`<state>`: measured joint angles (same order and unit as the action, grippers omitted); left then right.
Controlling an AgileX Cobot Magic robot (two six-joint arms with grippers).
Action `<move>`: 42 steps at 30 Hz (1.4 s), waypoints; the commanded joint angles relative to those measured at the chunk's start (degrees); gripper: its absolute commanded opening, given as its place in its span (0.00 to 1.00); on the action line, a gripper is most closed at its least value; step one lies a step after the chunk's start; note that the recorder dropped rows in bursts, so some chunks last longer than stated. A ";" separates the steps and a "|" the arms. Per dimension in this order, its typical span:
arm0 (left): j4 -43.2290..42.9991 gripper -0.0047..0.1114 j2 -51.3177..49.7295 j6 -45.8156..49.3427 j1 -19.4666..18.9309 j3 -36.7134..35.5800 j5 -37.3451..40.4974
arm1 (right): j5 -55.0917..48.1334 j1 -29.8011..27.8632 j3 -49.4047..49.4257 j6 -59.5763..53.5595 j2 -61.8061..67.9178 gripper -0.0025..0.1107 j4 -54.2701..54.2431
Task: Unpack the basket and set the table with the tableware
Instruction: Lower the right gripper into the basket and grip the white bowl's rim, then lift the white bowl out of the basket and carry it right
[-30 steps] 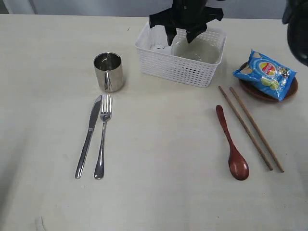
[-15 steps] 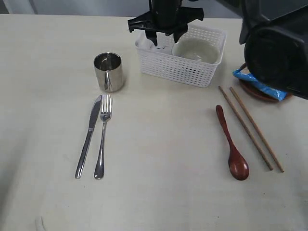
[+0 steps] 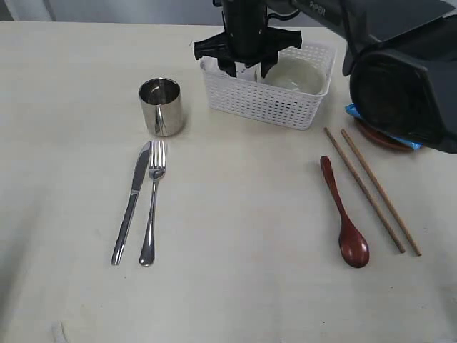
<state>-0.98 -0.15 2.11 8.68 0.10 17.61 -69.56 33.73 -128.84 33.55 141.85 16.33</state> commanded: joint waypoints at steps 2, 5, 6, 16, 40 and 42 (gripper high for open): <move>0.12 0.04 0.15 -0.20 -0.08 -0.10 -0.45 | -0.40 -0.19 -0.41 1.60 2.01 0.45 2.49; 0.12 0.04 0.15 -0.20 -0.08 -0.10 -0.45 | -0.40 -0.19 -0.41 2.56 2.50 0.42 4.20; 0.12 0.04 0.15 -0.20 -0.08 -0.10 -0.45 | -0.40 -0.19 -0.41 2.84 2.50 0.41 4.67; 0.12 0.04 0.15 -0.20 -0.08 -0.10 -0.45 | -0.40 0.06 -0.41 -0.09 2.50 0.06 8.57; 0.12 0.04 0.15 -0.20 -0.08 -0.10 -0.45 | -0.40 2.50 -0.41 -3.03 -3.19 0.02 11.84; 0.12 0.04 0.15 -0.20 -0.08 -0.10 -0.45 | -0.40 2.50 -0.41 -3.64 -4.07 0.02 11.84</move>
<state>-0.98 -0.15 2.11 8.68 0.10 17.61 -70.03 36.31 -129.10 31.05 139.74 26.81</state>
